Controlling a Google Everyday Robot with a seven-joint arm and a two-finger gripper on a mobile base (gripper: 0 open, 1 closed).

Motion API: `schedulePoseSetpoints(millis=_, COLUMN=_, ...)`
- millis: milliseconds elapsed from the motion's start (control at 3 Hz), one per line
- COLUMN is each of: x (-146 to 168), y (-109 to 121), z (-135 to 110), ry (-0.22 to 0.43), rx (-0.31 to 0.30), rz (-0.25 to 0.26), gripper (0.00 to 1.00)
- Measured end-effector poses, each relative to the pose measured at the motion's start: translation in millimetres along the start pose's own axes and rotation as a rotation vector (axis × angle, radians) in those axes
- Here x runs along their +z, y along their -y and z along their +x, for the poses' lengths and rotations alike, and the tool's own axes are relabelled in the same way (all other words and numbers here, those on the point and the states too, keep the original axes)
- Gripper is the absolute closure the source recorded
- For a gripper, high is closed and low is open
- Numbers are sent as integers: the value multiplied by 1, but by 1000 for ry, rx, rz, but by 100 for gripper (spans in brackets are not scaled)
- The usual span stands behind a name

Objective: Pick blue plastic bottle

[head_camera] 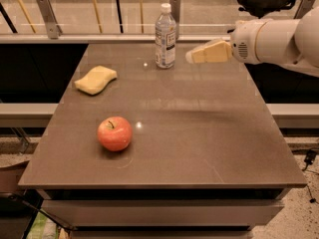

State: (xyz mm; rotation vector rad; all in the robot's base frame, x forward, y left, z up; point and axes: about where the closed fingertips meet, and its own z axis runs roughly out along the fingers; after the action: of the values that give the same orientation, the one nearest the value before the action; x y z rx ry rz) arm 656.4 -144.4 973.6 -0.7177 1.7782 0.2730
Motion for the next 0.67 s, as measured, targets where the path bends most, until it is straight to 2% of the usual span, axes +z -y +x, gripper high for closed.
schedulePoseSetpoints(millis=667, x=41, y=10, z=-6, ry=117, rx=73, rz=42, gripper=0)
